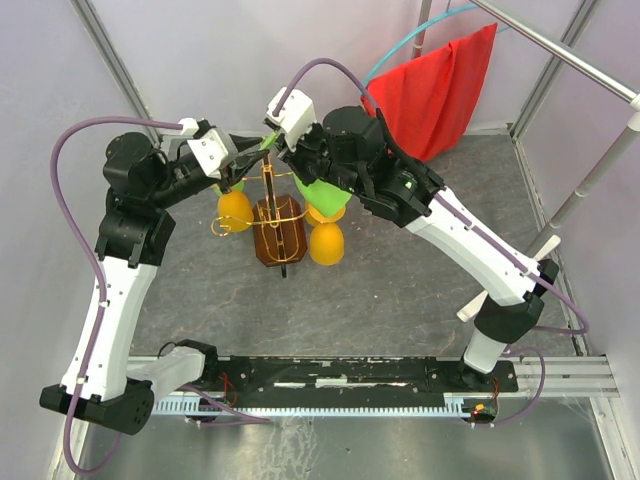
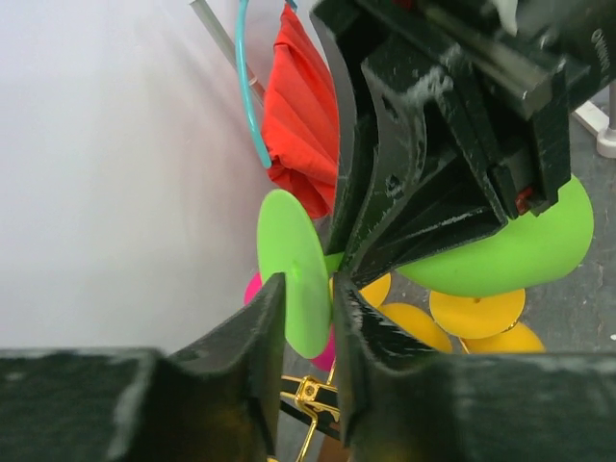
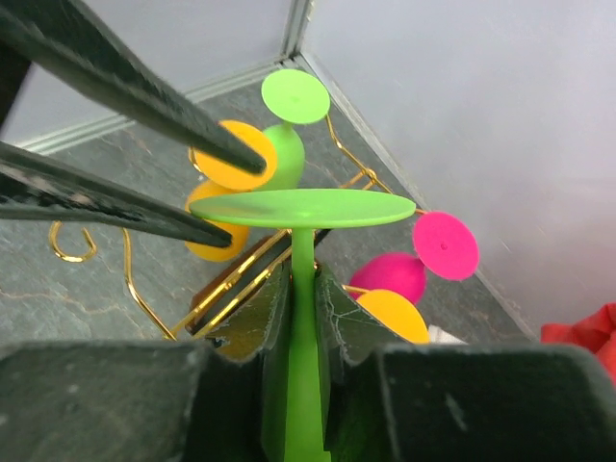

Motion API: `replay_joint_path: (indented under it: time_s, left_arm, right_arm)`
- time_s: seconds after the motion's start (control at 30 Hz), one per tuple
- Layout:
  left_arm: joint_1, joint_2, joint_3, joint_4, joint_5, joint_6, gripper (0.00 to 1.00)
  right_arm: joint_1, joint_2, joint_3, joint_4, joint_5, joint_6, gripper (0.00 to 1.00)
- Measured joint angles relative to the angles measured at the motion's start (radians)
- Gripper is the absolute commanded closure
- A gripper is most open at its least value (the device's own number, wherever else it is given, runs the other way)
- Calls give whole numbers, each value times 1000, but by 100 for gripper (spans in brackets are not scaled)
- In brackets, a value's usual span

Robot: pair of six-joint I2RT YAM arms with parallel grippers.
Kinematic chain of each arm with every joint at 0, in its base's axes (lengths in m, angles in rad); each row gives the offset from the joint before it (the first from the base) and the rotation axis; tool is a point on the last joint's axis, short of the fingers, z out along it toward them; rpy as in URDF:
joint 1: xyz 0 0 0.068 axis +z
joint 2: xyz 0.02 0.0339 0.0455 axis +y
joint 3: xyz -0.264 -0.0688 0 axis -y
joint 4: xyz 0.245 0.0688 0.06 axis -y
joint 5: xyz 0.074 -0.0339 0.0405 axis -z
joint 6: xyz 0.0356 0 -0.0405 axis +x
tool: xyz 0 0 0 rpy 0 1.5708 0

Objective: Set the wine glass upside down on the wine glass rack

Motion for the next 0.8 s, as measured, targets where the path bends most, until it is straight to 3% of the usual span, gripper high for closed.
replay_joint_path:
  time_s: [0.2,0.4,0.53,0.8]
  left_arm:
    - [-2,-4,-9,44,-15,-1,41]
    - [-2,-20,-41,73,-28,-24,38]
    - [-3,-11,-33,73,-120,-93,33]
    - [36,233,172,74,-242,-301,29]
  right_arm:
    - [-16,-34,-80,-10,35,-7,99]
    - [-39,-73,-154,5,82,2,99]
    - [-47,-130,-207,21,122,13,99]
    - [-50,-351,-385,129,101,45,99]
